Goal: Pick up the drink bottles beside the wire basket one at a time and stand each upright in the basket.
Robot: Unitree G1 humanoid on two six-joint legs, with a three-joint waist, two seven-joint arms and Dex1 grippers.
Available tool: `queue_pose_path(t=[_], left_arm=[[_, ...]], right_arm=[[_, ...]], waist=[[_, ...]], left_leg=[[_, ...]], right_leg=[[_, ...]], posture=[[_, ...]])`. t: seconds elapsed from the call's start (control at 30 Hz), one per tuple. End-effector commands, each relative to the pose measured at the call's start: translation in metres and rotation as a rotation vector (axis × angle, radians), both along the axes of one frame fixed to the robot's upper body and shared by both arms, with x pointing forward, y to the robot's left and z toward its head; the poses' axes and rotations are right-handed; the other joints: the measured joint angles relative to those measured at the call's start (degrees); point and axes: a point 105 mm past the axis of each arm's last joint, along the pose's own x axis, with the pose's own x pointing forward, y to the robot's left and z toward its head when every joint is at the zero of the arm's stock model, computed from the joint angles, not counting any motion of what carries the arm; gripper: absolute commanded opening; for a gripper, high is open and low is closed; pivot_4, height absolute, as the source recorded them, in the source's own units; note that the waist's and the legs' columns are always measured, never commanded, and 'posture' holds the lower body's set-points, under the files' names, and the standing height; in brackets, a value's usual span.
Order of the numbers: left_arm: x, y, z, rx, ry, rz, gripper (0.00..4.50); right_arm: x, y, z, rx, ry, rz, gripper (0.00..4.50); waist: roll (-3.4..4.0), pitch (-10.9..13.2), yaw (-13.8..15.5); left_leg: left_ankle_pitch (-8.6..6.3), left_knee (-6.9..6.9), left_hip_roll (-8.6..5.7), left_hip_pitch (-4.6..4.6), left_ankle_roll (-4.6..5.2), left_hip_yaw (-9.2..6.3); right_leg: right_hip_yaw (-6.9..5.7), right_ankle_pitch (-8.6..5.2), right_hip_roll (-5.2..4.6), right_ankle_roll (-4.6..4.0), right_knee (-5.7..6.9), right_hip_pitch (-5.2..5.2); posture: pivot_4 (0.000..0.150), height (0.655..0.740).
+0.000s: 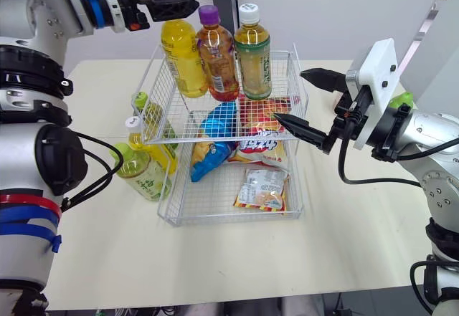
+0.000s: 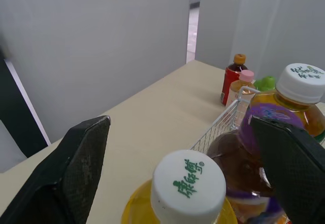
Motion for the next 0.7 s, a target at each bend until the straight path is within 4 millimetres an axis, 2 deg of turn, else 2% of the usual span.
queue_pose_path(t=[0.03, 0.3, 0.43, 0.6, 0.7], left_arm=[[-0.021, 0.010, 0.040, -0.035, -0.126, 0.009, 4.48], [-0.044, 0.043, 0.055, -0.030, -0.186, 0.079, 4.48], [-0.062, 0.061, 0.054, -0.001, -0.218, 0.087, 4.48], [-0.091, 0.114, 0.037, 0.063, -0.213, 0.221, 4.48], [-0.107, 0.132, 0.019, 0.102, -0.170, 0.259, 4.48]], right_arm=[[-0.005, -0.002, 0.012, 0.007, -0.059, 0.004, 4.50], [-0.003, -0.002, 0.015, 0.005, -0.071, 0.017, 4.50], [-0.003, 0.001, 0.020, 0.011, -0.119, 0.030, 4.50], [-0.001, 0.000, 0.018, -0.020, -0.149, 0.055, 4.50], [-0.005, 0.005, 0.017, -0.031, -0.149, 0.134, 4.50]], waist=[[0.00, 0.00, -0.01], [0.00, 0.00, -0.07], [0.01, -0.01, -0.20], [0.03, 0.00, -0.77], [0.03, 0.00, -0.67]], left_leg=[[0.00, 0.00, 0.00, 0.00, 0.00, 0.00], [0.00, 0.01, 0.01, 0.01, 0.00, -0.02], [0.00, 0.03, 0.02, 0.02, 0.00, -0.03], [0.00, -0.02, 0.06, 0.08, 0.00, 0.00], [0.00, -0.01, 0.07, 0.09, 0.00, -0.04]], right_leg=[[0.00, 0.00, 0.00, 0.00, 0.00, 0.00], [0.00, 0.00, 0.00, 0.00, 0.01, 0.01], [0.02, 0.00, 0.00, 0.00, 0.04, 0.00], [0.08, 0.00, 0.02, 0.00, 0.10, -0.04], [0.04, -0.01, 0.02, -0.02, 0.17, -0.05]], posture=[[0.150, 0.7400], [0.150, 0.7400], [0.150, 0.7400], [0.150, 0.7400], [0.150, 0.7400]])
